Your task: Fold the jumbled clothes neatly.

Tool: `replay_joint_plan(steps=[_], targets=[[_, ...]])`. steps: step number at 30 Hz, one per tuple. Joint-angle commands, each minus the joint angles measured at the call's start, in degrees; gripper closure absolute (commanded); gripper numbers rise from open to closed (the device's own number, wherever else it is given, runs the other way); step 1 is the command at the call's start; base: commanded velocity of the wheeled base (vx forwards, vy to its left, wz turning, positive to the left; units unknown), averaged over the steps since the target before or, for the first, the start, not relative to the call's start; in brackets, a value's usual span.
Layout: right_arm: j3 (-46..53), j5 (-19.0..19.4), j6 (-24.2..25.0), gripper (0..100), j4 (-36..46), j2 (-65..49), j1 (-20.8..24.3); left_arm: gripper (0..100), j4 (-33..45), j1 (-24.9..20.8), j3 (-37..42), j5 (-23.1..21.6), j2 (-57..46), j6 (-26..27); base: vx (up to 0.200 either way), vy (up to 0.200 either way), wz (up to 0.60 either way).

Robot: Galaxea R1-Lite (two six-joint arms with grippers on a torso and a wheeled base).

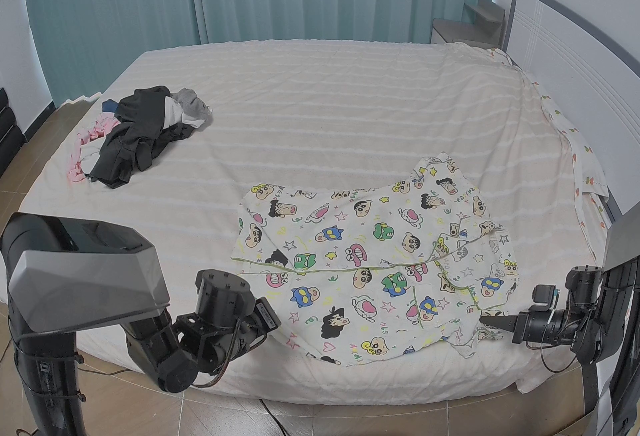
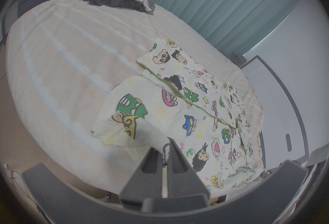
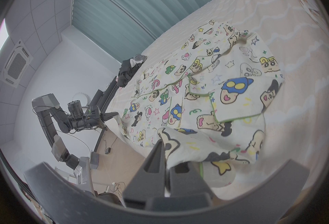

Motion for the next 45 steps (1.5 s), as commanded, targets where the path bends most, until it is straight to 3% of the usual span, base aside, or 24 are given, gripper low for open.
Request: replay_joint_plan(steps=[1, 7, 15, 20, 33, 36, 45], targets=[[-4.62, -0.17, 3.16, 100, -0.03, -0.41, 0.81, 100, 7.83, 0.87, -9.45, -1.09, -2.69, -0.07, 0.0, 0.0, 0.0], [-8.93, -0.35, 5.18, 100, 0.5, -0.32, 1.52, 100, 17.58, 2.36, -16.22, -4.61, -2.51, -0.42, 0.0, 0.0, 0.0], [-16.75, -0.96, 5.45, 100, 8.14, -0.67, 1.6, 100, 18.73, 3.5, -20.44, -4.78, -0.23, -0.42, 0.0, 0.0, 0.0], [-22.55, -3.6, 5.45, 100, 12.54, 0.47, 1.96, 100, 22.33, 5.44, -24.39, -4.96, 2.5, -0.6, 0.0, 0.0, 0.0], [-31.78, -3.86, 6.15, 100, 19.57, 1.0, 1.87, 100, 22.24, 6.32, -26.86, -4.87, 4.08, -2.0, 0.0, 0.0, 0.0], [-35.64, -5.71, 6.33, 100, 22.47, 1.61, 1.87, 100, 22.42, 6.84, -28.53, -4.78, 4.34, -4.82, 0.0, 0.0, 0.0], [-40.92, -6.67, 6.41, 100, 26.69, 3.63, 1.6, 100, 22.33, 7.72, -28.7, -4.78, 4.87, -5.08, 0.0, 0.0, 0.0]])
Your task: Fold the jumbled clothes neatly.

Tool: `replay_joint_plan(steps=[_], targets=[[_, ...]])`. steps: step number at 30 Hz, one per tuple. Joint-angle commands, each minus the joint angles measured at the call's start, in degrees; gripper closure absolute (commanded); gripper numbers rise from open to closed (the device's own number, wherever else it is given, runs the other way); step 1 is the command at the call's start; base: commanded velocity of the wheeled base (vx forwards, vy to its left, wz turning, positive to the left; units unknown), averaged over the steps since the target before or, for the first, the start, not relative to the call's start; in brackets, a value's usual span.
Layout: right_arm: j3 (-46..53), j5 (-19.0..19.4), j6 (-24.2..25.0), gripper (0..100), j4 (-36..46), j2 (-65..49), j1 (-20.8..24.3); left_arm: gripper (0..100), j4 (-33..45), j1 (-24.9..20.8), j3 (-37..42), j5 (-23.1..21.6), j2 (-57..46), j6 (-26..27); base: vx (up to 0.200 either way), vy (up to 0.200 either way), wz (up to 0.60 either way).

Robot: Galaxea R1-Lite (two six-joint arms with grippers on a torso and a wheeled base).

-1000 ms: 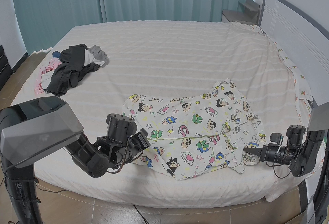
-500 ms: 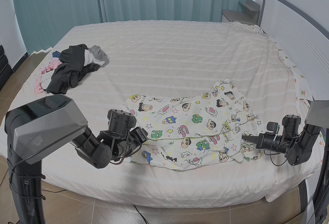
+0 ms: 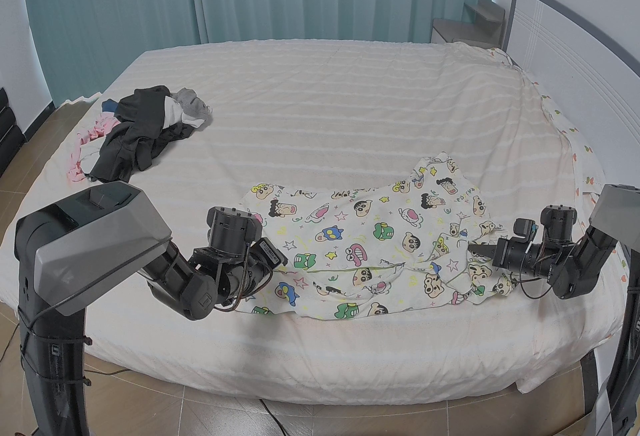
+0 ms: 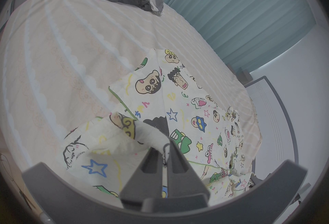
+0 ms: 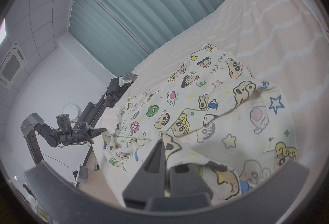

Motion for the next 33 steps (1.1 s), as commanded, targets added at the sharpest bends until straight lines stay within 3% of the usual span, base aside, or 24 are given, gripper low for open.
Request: replay_joint_plan(steps=[1, 11, 33], targets=[[-2.77, -0.34, 0.01, 100, 0.69, 1.87, -0.19, 100, -0.14, 0.71, -0.42, 0.03, 0.47, -0.16, 0.0, 0.0, 0.0], [-4.97, -2.45, 3.44, 100, 0.6, 2.4, -0.36, 100, -0.32, 2.2, -2.09, 0.3, 1.53, -3.41, 0.0, 0.0, 0.0], [-6.64, -5.0, 3.62, 100, 0.69, 4.59, -2.03, 100, -0.32, 3.61, -2.01, 0.56, 2.93, -3.94, 0.0, 0.0, 0.0]])
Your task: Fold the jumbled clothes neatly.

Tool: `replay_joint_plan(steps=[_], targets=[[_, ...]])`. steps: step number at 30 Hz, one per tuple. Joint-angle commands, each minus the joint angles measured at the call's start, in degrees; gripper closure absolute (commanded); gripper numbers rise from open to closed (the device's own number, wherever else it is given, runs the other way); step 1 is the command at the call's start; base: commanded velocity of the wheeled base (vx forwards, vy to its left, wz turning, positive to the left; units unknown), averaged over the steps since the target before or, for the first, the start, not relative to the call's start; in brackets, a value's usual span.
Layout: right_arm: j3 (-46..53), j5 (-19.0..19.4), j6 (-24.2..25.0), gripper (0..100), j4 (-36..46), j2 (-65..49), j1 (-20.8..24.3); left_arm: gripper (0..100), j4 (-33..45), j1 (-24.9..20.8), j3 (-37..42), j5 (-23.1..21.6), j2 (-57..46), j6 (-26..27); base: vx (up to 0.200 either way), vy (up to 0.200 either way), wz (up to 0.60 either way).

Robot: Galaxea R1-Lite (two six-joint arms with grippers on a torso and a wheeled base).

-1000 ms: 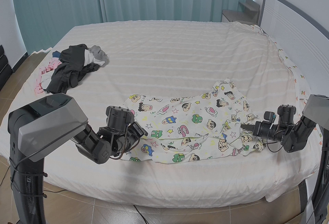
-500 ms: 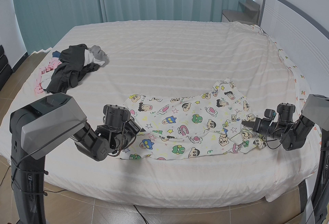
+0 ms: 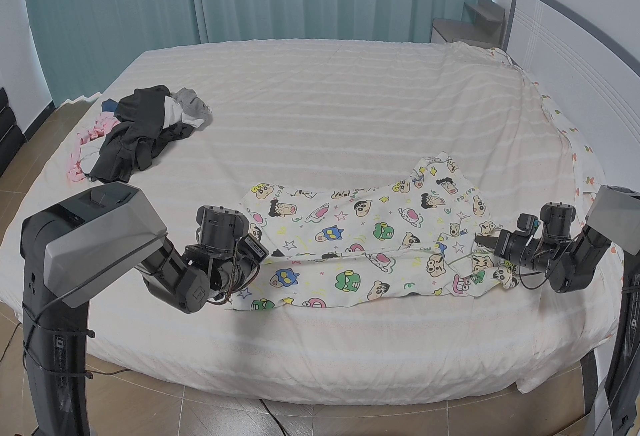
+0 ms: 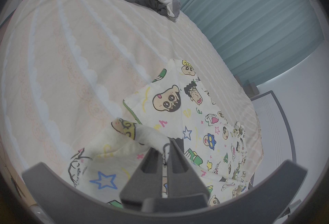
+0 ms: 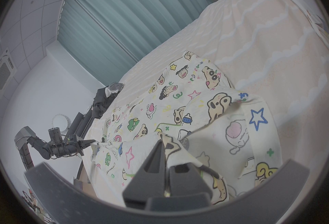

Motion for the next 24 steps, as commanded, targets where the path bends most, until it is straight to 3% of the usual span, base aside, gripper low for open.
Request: replay_joint_plan(steps=[1, 12, 13, 15, 16, 24], targets=[[-0.14, 0.03, 0.01, 100, -0.02, 0.44, 0.06, 100, 0.0, 0.06, -0.12, 0.01, 0.65, -0.02, 0.0, 0.0, 0.0], [-1.02, 0.03, 0.1, 100, -0.11, 1.23, 0.06, 100, -0.26, -0.02, -0.12, 0.19, 0.65, -0.02, 0.0, 0.0, 0.0], [-1.02, 0.03, 0.1, 100, -0.11, 1.23, 0.06, 0, -0.35, -0.02, -0.12, 0.28, 0.65, -0.02, 0.0, 0.0, 0.0], [-1.46, 0.03, 0.18, 100, -0.11, 1.23, 0.06, 0, -0.35, -0.02, -0.12, 0.36, 0.56, -0.11, 0.0, 0.0, 0.0], [-1.64, 0.03, 0.18, 0, -0.11, 1.23, 0.06, 0, -0.35, -0.02, -0.21, 0.36, 0.56, -0.11, 0.0, 0.0, 0.0], [-2.16, -0.84, 2.91, 0, -0.55, 0.88, -0.02, 0, -0.44, 0.15, -0.03, 3.7, 0.38, -0.82, 0.0, 0.0, 0.0]])
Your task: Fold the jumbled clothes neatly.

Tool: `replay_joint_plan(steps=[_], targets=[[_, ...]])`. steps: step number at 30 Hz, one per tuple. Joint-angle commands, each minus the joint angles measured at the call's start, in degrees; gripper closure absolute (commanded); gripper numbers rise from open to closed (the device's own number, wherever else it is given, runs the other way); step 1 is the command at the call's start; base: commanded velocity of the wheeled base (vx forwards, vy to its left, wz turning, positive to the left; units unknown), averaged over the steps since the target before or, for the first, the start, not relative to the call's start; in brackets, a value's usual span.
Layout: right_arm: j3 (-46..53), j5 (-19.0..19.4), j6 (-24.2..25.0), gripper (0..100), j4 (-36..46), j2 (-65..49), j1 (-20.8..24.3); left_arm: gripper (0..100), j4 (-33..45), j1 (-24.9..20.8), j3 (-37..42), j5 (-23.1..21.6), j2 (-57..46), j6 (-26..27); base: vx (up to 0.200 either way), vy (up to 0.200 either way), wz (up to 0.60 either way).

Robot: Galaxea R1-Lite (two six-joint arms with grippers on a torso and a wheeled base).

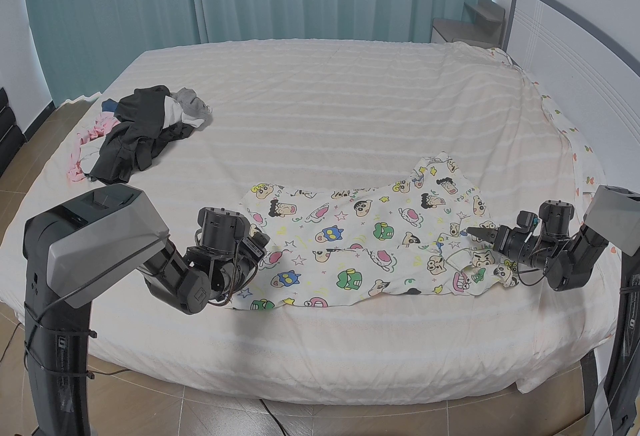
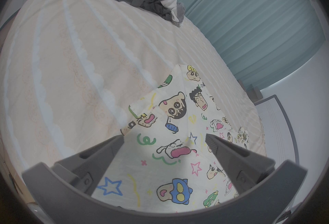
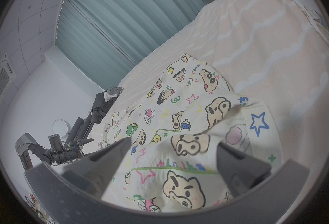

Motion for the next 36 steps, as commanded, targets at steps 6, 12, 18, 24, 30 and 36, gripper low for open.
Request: replay_joint_plan(steps=[6, 12, 18, 24, 30, 36], targets=[[0.09, -2.06, 0.17, 0, -0.11, -0.49, -1.32, 0, -0.05, 0.94, 1.02, 0.32, -3.26, -0.02, 0.0, 0.0, 0.0], [0.52, -2.41, 0.96, 0, -0.73, -1.54, -3.69, 0, -0.05, 1.21, 3.22, 0.05, -6.69, 0.06, 0.0, 0.0, 0.0], [3.6, -5.23, 7.9, 0, -2.22, -7.16, -5.18, 0, -0.58, 1.82, 8.14, -0.47, -11.88, 0.06, 0.0, 0.0, 0.0], [10.28, -14.72, 20.38, 0, -2.04, -16.22, -1.84, 0, -3.65, 2.26, 20.44, -5.92, -21.46, -0.02, 0.0, 0.0, 0.0], [18.1, -16.91, 32.78, 0, -1.96, -22.11, 2.46, 0, -6.03, 2.0, 34.77, -8.56, -29.46, -1.96, 0.0, 0.0, 0.0], [19.6, -17.18, 35.85, 0, -2.57, -17.98, 4.31, 0, -11.48, 2.09, 42.94, -13.04, -30.69, -9.25, 0.0, 0.0, 0.0]])
